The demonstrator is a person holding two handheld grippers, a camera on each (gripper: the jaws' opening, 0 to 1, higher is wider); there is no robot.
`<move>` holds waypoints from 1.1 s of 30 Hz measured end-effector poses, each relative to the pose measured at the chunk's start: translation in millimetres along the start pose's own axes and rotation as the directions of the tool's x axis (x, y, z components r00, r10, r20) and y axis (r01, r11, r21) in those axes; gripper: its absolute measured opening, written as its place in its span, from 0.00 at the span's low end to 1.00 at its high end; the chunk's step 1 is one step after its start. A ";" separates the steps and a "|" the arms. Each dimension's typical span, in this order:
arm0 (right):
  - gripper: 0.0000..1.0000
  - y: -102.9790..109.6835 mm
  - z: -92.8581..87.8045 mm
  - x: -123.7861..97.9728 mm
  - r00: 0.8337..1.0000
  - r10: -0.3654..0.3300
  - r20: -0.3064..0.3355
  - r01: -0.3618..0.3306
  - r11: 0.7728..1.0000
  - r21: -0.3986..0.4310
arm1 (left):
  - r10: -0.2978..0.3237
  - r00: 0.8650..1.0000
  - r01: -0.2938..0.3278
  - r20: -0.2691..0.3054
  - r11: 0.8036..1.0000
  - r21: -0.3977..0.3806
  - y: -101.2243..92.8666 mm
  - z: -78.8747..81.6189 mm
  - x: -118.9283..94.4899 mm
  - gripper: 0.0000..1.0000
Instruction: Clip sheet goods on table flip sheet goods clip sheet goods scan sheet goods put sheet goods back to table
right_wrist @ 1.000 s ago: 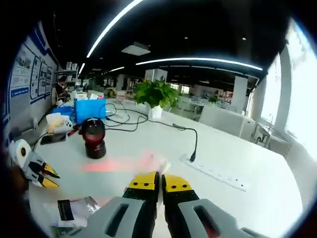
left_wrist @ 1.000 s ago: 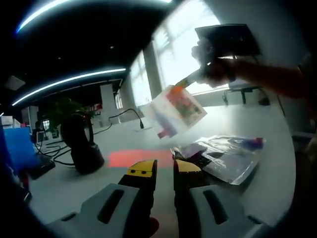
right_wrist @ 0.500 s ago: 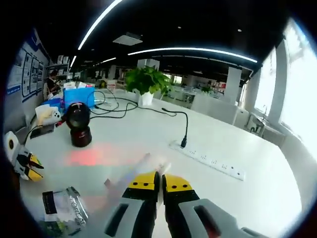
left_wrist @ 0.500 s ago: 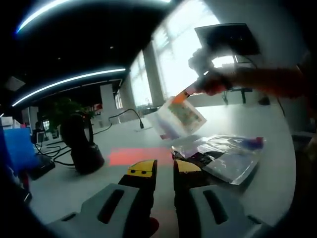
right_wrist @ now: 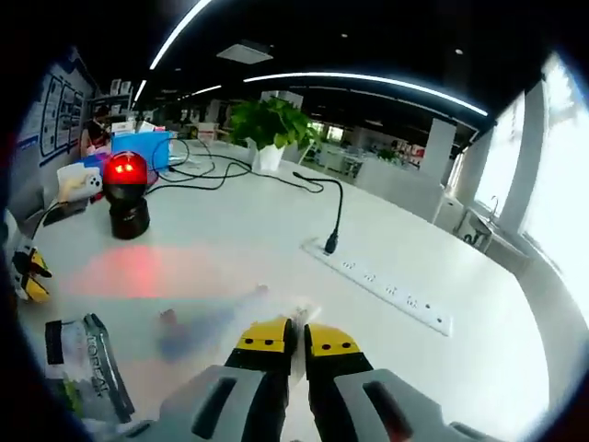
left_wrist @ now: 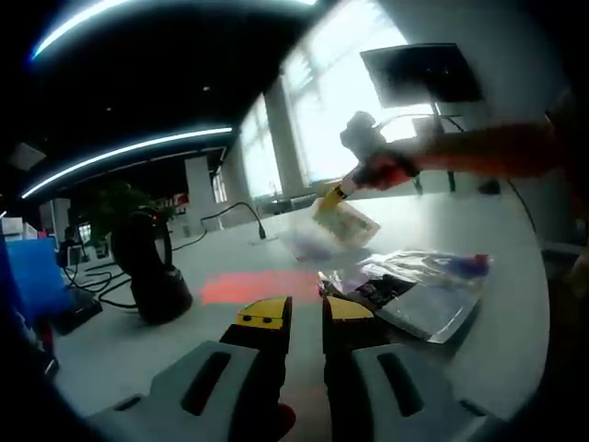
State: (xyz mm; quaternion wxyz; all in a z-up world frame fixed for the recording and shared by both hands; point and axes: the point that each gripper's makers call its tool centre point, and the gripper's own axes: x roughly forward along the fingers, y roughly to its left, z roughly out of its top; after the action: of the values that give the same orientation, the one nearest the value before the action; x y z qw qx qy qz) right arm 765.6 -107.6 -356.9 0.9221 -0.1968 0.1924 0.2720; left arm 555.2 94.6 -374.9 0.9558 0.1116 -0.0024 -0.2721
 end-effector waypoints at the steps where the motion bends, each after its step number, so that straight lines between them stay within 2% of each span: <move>1: 0.02 -0.3 -2.8 1.7 1.000 -0.002 -0.005 0.002 1.000 -0.011 | 0.000 1.000 0.000 0.000 1.000 0.000 0.1 -0.1 0.2 0.06; 5: 0.02 1.4 -15.8 7.8 0.999 -0.013 -0.032 0.011 0.998 -0.060 | -0.002 1.000 0.002 0.002 1.000 0.000 -0.3 0.2 0.3 0.06; 12: 0.03 9.6 -29.9 13.1 0.999 -0.011 -0.036 0.008 0.997 -0.072 | -0.006 1.000 0.006 0.003 1.000 0.000 -2.6 0.1 -1.0 0.06; 13: 0.03 1.0 -26.6 20.6 0.999 -0.014 -0.041 0.011 0.997 -0.074 | -0.006 1.000 0.006 0.002 1.000 0.000 -2.6 -0.1 -1.1 0.06; 17: 0.05 -8.4 -28.7 31.5 0.998 -0.030 -0.049 0.025 0.995 -0.095 | -0.006 1.000 0.006 0.003 1.000 0.000 -2.8 -0.1 -1.5 0.06; 24: 0.19 -32.1 -27.0 33.5 0.995 -0.089 -0.044 0.087 0.995 -0.043 | -0.008 1.000 0.008 0.004 1.000 -0.001 -4.2 0.5 -1.6 0.06; 27: 0.18 -44.4 -25.4 32.4 0.993 -0.119 -0.027 0.119 0.993 0.001 | -0.009 1.000 0.009 0.005 1.000 -0.002 -4.6 0.7 -1.8 0.06; 33: 0.12 -49.5 -26.6 26.4 0.992 -0.124 -0.016 0.124 0.991 0.042 | -0.009 1.000 0.009 0.004 1.000 -0.002 -4.0 -0.2 -1.2 0.06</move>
State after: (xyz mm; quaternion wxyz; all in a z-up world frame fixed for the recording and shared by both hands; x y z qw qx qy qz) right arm 808.2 -147.2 -378.8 0.9399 -0.1903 0.1920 0.2087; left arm 552.1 92.0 -376.0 0.9547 0.1100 -0.0035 -0.2765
